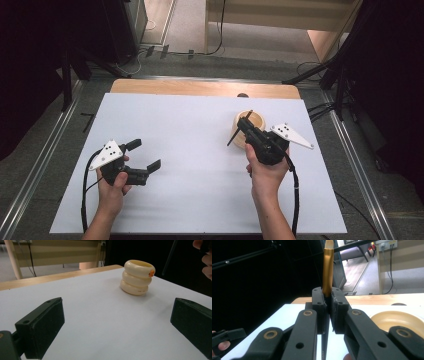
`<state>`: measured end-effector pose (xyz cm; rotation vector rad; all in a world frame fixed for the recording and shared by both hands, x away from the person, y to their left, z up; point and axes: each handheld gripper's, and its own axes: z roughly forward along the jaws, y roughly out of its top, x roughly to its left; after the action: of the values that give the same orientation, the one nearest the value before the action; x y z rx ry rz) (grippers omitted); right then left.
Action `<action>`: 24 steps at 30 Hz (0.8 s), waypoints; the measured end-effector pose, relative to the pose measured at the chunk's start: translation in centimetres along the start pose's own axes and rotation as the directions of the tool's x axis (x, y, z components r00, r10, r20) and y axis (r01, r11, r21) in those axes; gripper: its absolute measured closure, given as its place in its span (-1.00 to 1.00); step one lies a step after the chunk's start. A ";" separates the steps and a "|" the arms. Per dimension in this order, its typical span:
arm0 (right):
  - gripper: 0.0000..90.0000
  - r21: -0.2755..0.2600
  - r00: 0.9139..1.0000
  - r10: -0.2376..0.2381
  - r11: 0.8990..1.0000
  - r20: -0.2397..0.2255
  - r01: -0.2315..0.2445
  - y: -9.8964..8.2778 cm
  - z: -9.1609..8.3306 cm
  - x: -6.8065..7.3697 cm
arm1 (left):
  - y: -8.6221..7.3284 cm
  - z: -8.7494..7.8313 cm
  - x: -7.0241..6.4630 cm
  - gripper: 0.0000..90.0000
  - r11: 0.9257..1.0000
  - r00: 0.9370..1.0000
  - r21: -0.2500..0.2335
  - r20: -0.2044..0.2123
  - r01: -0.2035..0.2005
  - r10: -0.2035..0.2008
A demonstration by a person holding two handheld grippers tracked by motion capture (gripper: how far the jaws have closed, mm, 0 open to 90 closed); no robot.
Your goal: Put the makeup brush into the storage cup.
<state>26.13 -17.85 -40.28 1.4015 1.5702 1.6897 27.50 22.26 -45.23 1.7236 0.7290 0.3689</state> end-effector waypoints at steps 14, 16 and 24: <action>0.87 -0.024 0.997 -0.063 0.998 0.033 0.064 0.6 0.2 -1.0 | -0.1 0.1 0.0 -1.00 1.000 1.000 0.001 0.007 0.004 -0.004; 0.87 -0.029 0.996 -0.078 0.996 0.039 0.079 0.8 0.3 -1.1 | -0.1 0.2 -0.1 -1.00 1.000 1.000 0.004 0.006 0.003 -0.003; 0.87 -0.042 0.992 -0.106 0.993 0.069 0.109 1.2 0.4 -1.7 | -0.1 0.2 -0.1 -1.00 1.000 1.000 0.004 0.008 0.004 -0.004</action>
<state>27.54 -19.42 -39.83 1.3127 1.5333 1.5895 27.51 22.11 -45.40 1.7263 0.7274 0.3573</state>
